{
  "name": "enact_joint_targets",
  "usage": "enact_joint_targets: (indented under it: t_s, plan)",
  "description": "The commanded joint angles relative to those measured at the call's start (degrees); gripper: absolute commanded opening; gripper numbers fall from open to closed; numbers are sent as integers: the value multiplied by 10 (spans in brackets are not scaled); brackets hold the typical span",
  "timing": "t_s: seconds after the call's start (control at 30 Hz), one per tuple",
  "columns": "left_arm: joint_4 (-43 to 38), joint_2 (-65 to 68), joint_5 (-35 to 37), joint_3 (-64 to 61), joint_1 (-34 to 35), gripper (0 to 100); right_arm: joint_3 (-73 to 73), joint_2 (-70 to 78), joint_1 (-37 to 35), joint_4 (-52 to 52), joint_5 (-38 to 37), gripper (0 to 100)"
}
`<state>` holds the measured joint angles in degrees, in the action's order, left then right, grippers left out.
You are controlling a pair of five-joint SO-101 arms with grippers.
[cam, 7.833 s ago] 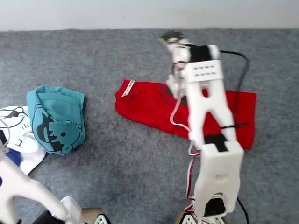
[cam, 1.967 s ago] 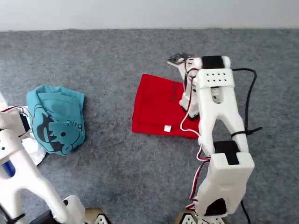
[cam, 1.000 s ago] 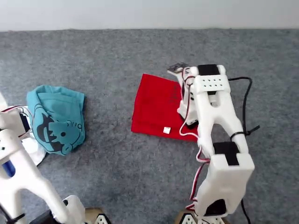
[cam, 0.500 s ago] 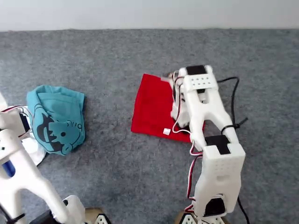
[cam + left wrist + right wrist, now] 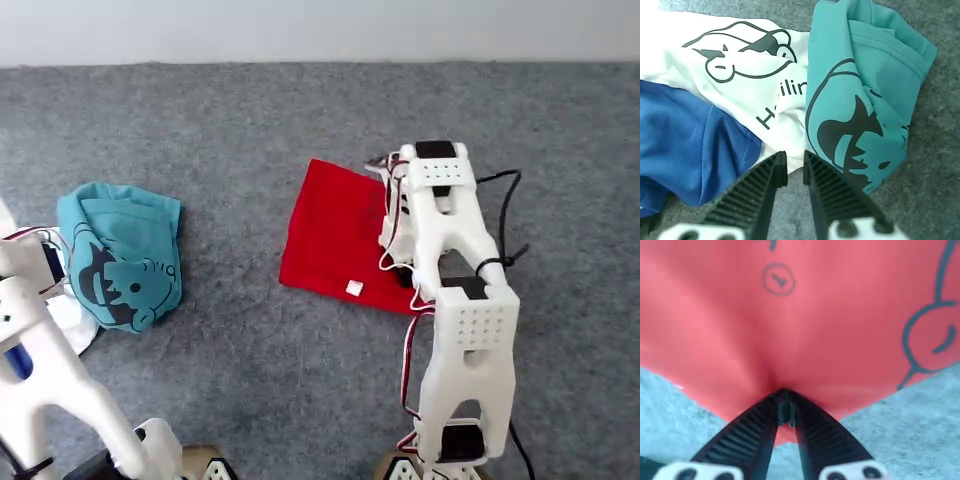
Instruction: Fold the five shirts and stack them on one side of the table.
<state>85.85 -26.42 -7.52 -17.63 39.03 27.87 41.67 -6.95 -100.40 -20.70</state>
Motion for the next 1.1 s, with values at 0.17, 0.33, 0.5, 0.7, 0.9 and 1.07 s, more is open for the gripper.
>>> enact_joint_targets:
  t_s: [0.17, 0.33, 0.5, 0.7, 0.9, 1.07]
  plan:
    - [-4, -17, 0, 3, -4, 70, 54, -116, 15, -26, 40, 9]
    - [-5, -17, 1, 3, -4, 70, -14, -182, 22, -27, 43, 173]
    - [-8, -12, 3, 0, -5, 70, -55, -161, 4, -12, 167, 359]
    - [-44, -17, 2, -42, -22, 70, -1, -56, 0, 44, 207, 377]
    - [-54, -17, 2, -48, -23, 70, 66, 42, -26, 40, 207, 376]
    - [-52, -17, 2, -49, -23, 70, 84, 92, -26, 39, 204, 308]
